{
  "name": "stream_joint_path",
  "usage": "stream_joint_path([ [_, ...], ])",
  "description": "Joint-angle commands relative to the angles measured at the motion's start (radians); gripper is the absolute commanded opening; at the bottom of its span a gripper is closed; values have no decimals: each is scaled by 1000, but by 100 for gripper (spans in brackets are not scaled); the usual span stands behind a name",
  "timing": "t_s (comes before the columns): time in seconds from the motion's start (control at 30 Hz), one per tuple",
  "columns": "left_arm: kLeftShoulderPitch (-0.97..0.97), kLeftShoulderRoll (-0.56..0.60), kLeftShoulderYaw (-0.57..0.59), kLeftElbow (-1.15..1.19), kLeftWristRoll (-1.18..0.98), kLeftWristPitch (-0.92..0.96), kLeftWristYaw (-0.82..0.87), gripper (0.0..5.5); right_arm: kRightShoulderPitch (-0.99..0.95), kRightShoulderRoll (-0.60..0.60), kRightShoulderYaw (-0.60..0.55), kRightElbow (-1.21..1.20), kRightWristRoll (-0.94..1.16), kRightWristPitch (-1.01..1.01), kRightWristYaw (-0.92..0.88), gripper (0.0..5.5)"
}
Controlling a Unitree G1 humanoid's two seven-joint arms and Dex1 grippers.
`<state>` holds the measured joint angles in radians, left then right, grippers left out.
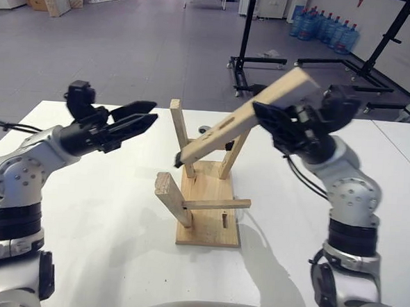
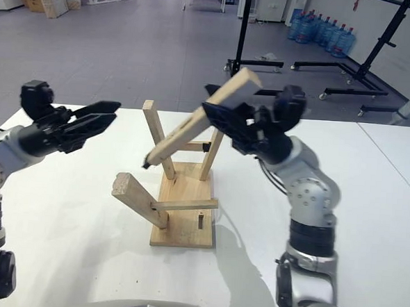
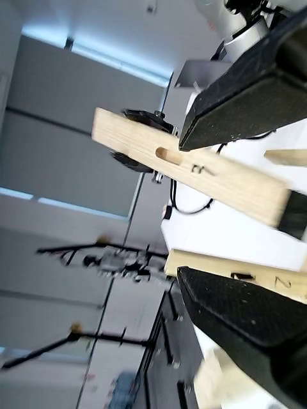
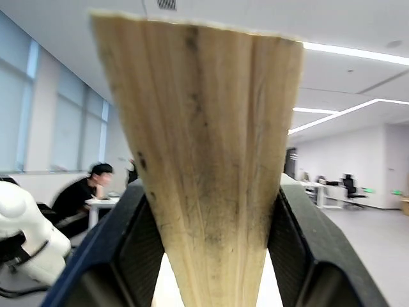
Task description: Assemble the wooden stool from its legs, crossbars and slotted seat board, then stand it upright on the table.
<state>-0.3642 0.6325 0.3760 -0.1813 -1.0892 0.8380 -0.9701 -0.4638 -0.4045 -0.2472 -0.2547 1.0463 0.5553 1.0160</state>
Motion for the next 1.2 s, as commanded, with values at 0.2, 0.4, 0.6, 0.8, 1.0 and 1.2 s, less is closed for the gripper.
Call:
stream_joint_path([
  [0.2,230,-45,163,-166,-73,-50,151,330,144,-252,-10,193,-176,-71,291,205],
  [0.4,289,-60,133,-126,-37,-76,182,330,230,-174,62,196,-254,-152,301,205],
  [0.6,310,-37,141,-93,-33,-71,190,330,342,-197,85,135,-277,-182,345,205],
  [0.8,311,-29,134,-97,-31,-72,200,330,375,-242,84,90,-291,-238,372,205],
  [1.0,311,-34,124,-110,-26,-76,217,330,373,-286,109,59,-314,-268,401,205],
  [1.2,329,-47,126,-141,-33,-86,235,330,360,-313,117,69,-322,-280,418,205],
])
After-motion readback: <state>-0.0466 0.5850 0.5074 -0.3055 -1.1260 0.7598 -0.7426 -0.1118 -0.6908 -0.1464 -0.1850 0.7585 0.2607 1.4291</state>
